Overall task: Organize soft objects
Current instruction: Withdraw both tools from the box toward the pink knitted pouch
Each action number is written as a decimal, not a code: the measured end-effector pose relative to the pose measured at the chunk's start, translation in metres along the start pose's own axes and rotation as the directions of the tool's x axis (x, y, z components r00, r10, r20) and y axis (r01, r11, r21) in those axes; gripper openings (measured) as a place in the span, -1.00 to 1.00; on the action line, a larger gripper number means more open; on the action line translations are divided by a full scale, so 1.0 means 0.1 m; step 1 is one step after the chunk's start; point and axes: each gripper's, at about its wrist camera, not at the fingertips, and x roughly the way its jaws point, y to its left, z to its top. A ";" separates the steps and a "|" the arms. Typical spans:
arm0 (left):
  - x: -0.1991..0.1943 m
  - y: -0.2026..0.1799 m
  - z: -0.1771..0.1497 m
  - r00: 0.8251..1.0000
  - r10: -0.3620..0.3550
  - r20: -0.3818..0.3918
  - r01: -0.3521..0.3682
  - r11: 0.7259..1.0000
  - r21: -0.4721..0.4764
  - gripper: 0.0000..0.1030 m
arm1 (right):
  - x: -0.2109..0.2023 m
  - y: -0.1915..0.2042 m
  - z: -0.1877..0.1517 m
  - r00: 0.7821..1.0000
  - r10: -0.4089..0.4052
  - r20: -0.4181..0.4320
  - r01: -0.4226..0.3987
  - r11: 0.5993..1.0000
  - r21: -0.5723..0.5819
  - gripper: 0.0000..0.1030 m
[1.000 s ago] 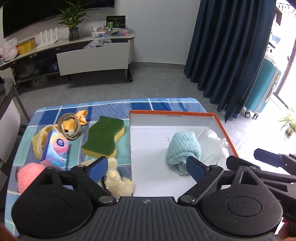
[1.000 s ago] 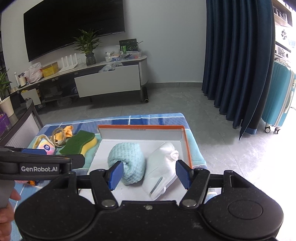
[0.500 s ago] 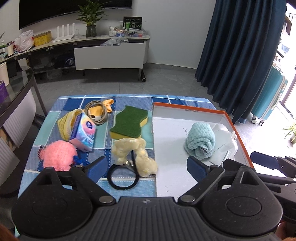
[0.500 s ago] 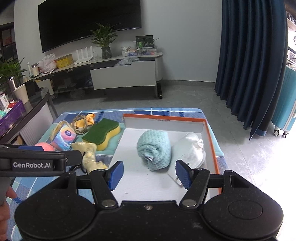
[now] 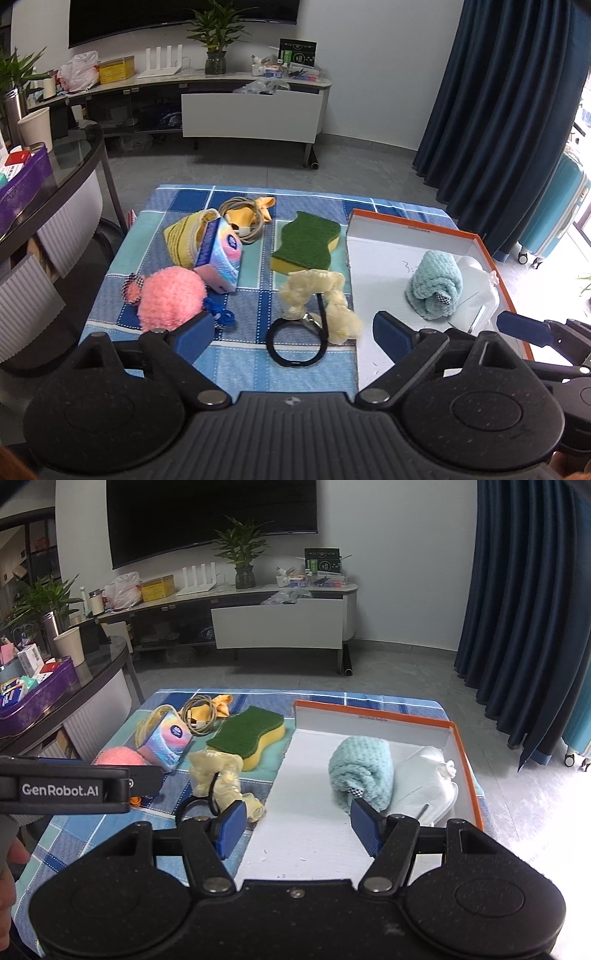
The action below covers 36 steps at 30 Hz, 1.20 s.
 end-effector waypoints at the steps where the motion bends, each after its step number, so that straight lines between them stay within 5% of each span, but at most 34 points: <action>1: 0.00 0.02 -0.01 1.000 0.001 -0.001 -0.001 1.000 -0.004 0.85 | 0.00 0.02 0.00 1.000 0.004 -0.001 -0.004 1.000 -0.003 0.48; 36: 0.09 0.64 -0.18 0.997 0.069 -0.047 -0.073 0.994 -0.085 0.86 | 0.35 0.60 -0.05 0.992 0.100 -0.082 -0.106 0.992 -0.069 0.48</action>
